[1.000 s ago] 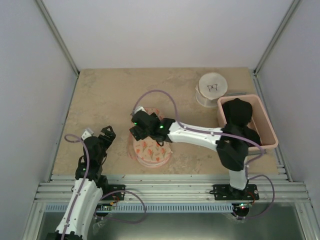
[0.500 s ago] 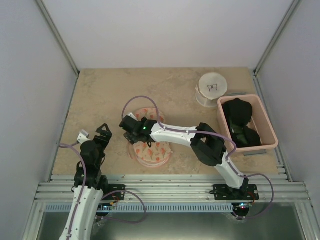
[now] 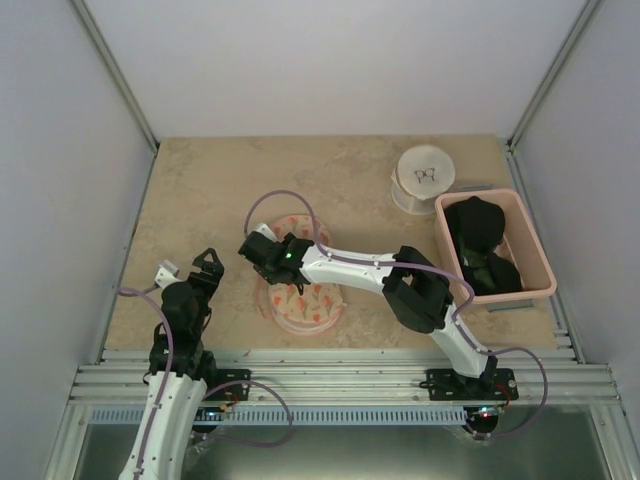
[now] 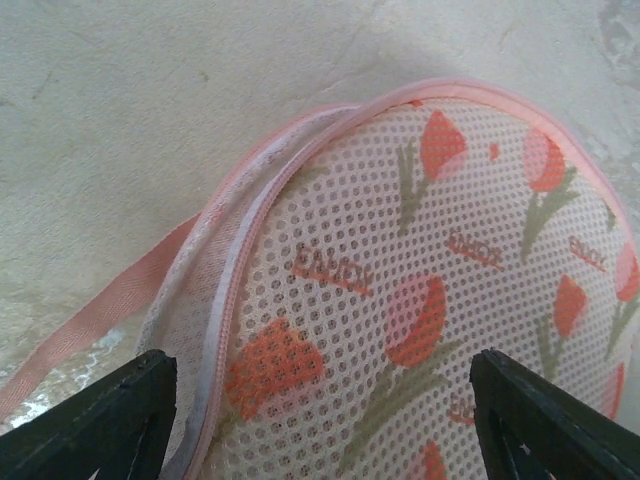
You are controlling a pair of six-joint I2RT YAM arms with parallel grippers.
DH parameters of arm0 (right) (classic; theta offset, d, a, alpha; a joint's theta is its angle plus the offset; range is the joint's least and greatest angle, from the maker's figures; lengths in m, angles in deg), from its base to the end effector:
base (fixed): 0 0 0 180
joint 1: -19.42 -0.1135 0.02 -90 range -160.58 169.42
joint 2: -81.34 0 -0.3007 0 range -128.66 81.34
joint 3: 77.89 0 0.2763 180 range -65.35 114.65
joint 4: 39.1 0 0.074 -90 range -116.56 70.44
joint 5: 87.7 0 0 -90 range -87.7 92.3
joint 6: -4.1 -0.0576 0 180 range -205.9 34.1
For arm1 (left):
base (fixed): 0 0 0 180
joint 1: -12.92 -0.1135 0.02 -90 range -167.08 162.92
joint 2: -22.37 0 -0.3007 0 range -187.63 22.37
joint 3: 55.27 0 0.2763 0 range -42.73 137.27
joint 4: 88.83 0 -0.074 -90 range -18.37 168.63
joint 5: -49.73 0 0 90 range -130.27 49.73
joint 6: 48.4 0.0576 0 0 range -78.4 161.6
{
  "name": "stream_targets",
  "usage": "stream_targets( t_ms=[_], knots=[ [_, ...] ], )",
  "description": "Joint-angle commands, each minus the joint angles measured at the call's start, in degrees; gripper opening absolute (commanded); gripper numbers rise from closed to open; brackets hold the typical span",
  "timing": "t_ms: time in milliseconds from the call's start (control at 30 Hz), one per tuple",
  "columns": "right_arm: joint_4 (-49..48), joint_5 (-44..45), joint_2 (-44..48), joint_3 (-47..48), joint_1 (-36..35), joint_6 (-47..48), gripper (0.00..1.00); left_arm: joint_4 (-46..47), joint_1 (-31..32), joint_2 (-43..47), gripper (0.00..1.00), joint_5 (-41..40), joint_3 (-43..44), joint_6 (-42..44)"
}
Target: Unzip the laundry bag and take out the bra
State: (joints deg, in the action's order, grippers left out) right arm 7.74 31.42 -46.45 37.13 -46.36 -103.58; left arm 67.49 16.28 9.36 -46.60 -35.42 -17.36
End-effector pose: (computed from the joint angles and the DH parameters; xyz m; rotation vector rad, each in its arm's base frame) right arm 0.2457 0.4779 0.1828 -0.8298 2.2781 -0.0316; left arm 0.1271 -0.0011 0.1761 -0.9613 1.6550 -0.6439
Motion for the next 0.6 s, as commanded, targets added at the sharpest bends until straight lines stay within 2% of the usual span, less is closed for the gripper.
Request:
stream_targets(
  t_ms=[0, 400, 567],
  knots=[
    [1.36, 3.78, 2.75, 0.75, -0.40, 0.03, 0.79, 1.11, -0.37, -0.49, 0.99, 0.81, -0.56, -0.36],
    [3.14, 6.44, 6.16, -0.43, -0.26, 0.03, 0.78, 1.38, -0.42, -1.46, 0.99, 1.01, -0.50, -0.19],
    [4.97, 6.58, 8.00, -1.69, 0.45, -0.51, 0.66, 1.38, -0.37, -1.57, 0.99, 1.10, -0.52, -0.11]
  ],
)
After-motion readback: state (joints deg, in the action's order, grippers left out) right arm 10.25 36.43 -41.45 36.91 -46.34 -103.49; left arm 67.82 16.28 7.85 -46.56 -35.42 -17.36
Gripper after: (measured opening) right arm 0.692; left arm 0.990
